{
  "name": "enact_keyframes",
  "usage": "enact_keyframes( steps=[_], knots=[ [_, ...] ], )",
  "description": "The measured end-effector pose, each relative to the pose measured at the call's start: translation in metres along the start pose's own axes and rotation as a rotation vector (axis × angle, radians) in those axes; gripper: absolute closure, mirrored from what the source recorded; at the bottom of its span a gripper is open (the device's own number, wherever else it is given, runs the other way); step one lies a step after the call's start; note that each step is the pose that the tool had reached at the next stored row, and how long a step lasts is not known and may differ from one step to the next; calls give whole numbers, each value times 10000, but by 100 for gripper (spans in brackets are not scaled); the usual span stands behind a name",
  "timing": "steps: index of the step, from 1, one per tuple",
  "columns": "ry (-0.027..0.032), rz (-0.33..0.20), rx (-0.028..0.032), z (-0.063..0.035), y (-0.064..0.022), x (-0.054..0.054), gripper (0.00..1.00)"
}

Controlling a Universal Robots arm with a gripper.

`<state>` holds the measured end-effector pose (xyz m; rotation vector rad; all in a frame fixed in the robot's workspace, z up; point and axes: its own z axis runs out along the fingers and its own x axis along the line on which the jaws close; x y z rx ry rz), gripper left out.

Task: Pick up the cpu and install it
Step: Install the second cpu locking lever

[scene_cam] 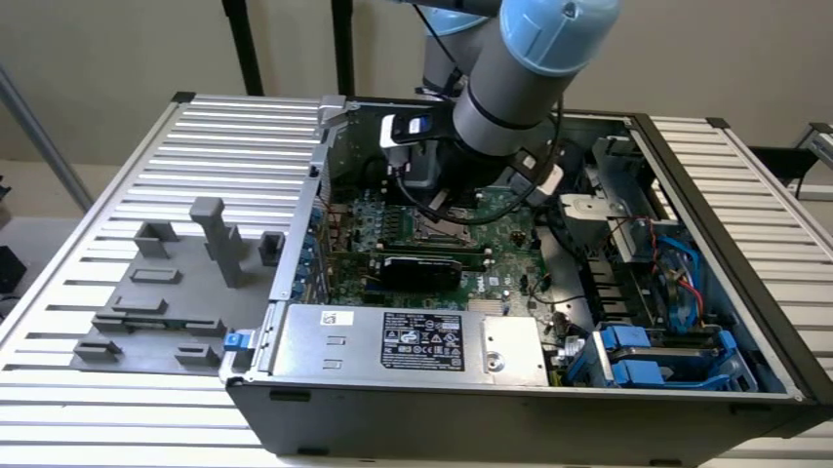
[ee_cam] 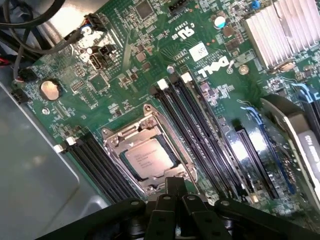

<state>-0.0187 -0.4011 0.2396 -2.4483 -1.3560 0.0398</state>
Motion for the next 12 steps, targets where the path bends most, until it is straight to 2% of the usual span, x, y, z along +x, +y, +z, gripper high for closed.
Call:
enact_keyframes(
  steps=[7, 12],
  knots=[
    [7, 32, 1, 0, -72, -100, 89],
    [7, 154, 46, -36, -69, -122, 89]
  ],
)
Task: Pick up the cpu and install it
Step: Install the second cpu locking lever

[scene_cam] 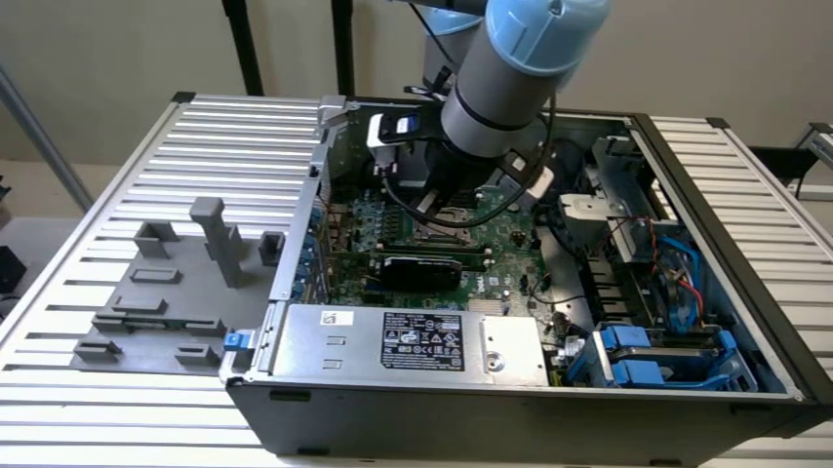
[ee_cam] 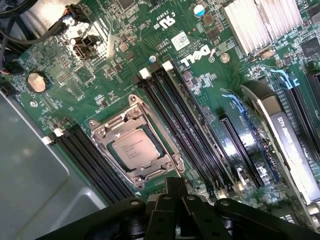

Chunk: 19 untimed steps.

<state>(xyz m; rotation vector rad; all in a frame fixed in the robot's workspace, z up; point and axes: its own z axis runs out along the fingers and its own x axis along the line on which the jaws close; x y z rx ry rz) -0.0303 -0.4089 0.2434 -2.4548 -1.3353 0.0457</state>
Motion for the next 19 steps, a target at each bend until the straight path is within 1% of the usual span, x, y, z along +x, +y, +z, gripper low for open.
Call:
enact_keyframes(
  steps=[3, 9, 11, 15, 19],
  knots=[
    [10, 54, -1, -7, 6, -20, 89],
    [20, 108, -14, 28, -33, -84, 89],
    [27, 123, -19, 58, -49, -104, 89],
    [42, 128, -50, 135, -61, -128, 89],
    [8, 135, -80, 209, -59, -136, 89]
  ],
)
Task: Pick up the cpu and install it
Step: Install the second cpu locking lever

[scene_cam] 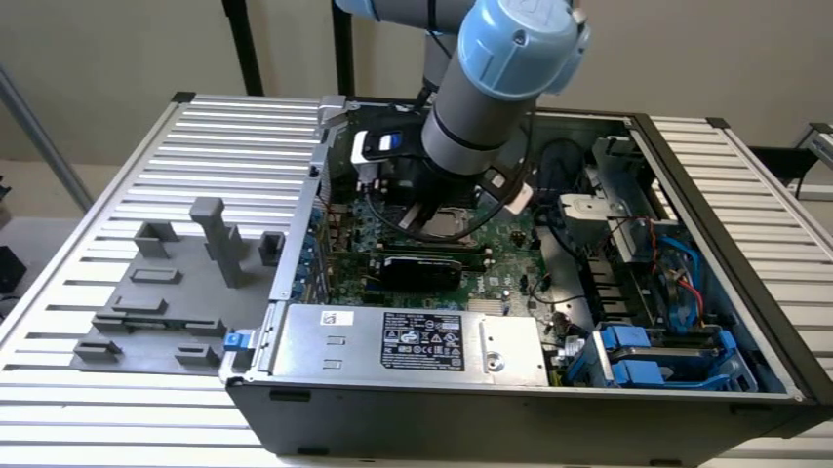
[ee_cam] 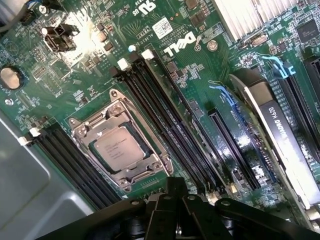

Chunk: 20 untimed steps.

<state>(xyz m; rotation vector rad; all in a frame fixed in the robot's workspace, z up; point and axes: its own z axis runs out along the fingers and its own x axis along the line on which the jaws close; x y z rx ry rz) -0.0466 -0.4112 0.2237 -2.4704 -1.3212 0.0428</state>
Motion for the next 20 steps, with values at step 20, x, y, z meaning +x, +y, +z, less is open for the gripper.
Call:
enact_keyframes(
  steps=[20],
  knots=[
    [-215, 47, -171, 233, -50, -16, 89]
  ],
)
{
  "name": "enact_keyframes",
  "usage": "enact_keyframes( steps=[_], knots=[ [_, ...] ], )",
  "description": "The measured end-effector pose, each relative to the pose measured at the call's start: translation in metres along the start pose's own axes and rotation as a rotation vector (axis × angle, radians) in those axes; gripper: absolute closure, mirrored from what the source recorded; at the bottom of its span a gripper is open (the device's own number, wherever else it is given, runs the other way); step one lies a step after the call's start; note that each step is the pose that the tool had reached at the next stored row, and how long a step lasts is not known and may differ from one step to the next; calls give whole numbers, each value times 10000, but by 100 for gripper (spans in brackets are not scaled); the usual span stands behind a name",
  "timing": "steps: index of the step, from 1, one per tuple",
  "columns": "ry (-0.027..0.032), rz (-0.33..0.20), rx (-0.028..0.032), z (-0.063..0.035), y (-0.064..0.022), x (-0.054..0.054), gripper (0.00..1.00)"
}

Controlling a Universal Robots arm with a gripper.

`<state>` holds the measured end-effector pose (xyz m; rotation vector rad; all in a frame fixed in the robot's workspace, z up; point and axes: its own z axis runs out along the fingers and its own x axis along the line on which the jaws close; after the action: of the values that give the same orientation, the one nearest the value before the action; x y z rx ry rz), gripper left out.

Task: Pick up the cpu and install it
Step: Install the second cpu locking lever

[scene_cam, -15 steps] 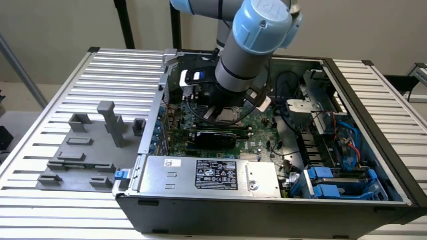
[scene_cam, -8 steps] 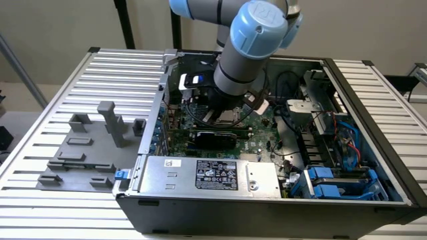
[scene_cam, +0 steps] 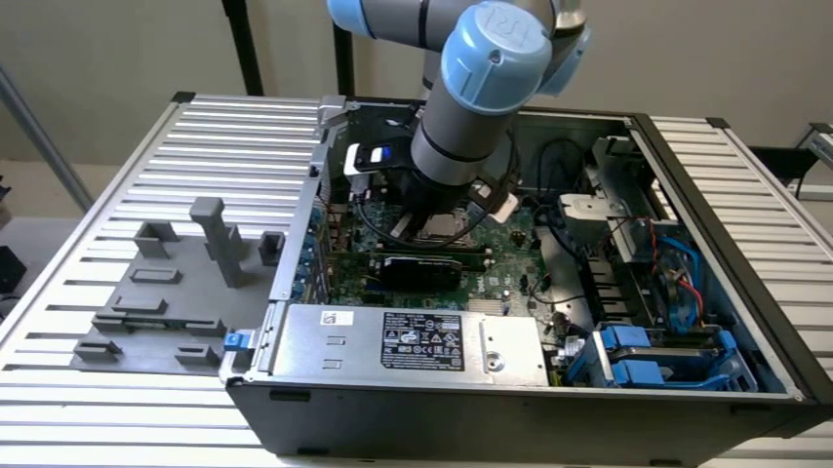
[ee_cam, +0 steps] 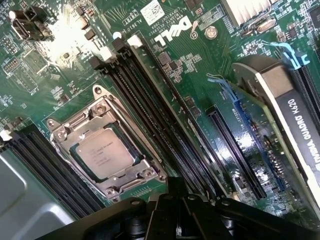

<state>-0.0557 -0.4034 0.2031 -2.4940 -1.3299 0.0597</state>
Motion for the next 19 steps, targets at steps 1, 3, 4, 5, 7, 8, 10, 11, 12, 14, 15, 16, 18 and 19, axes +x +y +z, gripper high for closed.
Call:
enact_keyframes(
  steps=[1, 3, 4, 5, 7, 8, 10, 11, 12, 14, 15, 16, 18, 19],
  knots=[
    [0, -1, 0, 6, -2, 5, 89],
    [1, -1, 0, 19, -6, 15, 89],
    [1, -2, 0, 27, -7, 19, 89],
    [-1, -1, 0, 34, -8, 23, 89],
    [2, -2, 1, 50, -8, 28, 89],
    [1, -2, 1, 56, -7, 29, 89],
    [-1, -1, 0, 60, -8, 31, 89],
    [0, -1, 0, 62, -9, 33, 89],
    [0, -1, 0, 63, -10, 35, 89],
    [-1, 0, 0, 65, -16, 42, 89],
    [-1, 0, 0, 66, -18, 46, 89],
    [0, -1, 1, 67, -19, 49, 89],
    [0, -2, 0, 68, -21, 53, 89],
    [0, -1, 0, 69, -24, 56, 89]
  ],
)
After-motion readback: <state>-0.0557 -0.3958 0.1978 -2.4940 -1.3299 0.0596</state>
